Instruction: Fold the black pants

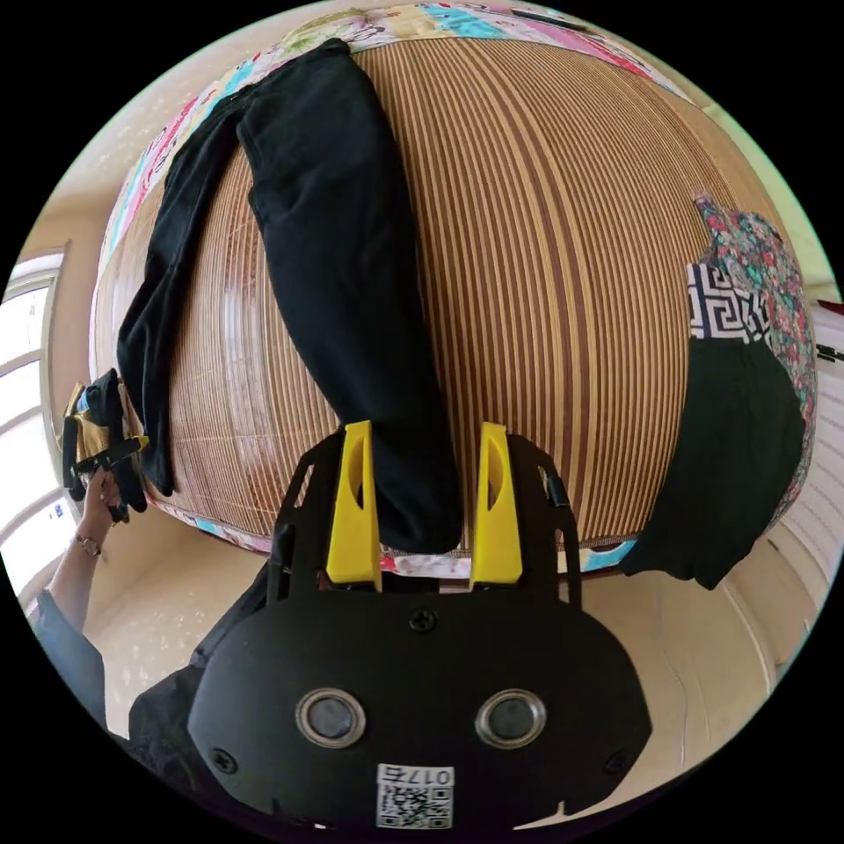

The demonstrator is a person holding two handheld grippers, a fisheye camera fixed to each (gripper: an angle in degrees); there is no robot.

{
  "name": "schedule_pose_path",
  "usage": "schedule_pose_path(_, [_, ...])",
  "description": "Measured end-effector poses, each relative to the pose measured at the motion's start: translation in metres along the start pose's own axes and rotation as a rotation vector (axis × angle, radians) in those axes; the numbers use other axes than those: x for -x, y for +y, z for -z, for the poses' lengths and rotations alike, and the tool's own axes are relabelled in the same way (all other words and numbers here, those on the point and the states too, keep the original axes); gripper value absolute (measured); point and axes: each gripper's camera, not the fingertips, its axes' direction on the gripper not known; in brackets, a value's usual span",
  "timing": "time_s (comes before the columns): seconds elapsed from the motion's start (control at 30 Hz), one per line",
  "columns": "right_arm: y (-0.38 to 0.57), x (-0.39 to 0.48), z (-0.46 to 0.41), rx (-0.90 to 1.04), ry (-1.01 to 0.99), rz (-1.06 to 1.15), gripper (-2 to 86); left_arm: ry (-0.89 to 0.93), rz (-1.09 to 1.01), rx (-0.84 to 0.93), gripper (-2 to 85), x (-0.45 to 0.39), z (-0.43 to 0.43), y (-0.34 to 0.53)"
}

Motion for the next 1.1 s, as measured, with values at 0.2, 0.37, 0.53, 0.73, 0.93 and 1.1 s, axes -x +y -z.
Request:
schedule_pose_path(0.2, [0.084,-0.055,0.012,-0.171,-0.916,0.072,4.2,0.879,-0.041,-0.054,0.5,0.022,0.005,0.097])
schedule_pose_path(0.37, [0.119,-0.088,-0.028,-0.086,-0.551,0.022,4.5,0.745,0.174,-0.141,0.1,0.06,0.004,0.196])
schedule_pose_path(0.53, [0.126,-0.102,-0.066,0.039,-0.523,0.083,11.4,0.399,0.364,-0.187,6.9,0.079,0.019,0.261])
schedule_pose_path(0.73, [0.154,-0.097,-0.073,0.034,-0.549,0.114,7.2,0.395,0.001,-0.219,10.4,-0.015,0.064,0.236])
schedule_pose_path(0.93, [0.182,0.079,0.006,0.0,-0.462,0.804,6.2,0.744,-0.34,-0.13,19.8,-0.128,0.121,0.193])
schedule_pose_path(1.1, [0.174,0.168,-0.019,0.222,-0.609,1.146,6.7,0.554,-0.345,0.033,8.5,-0.134,0.127,0.173])
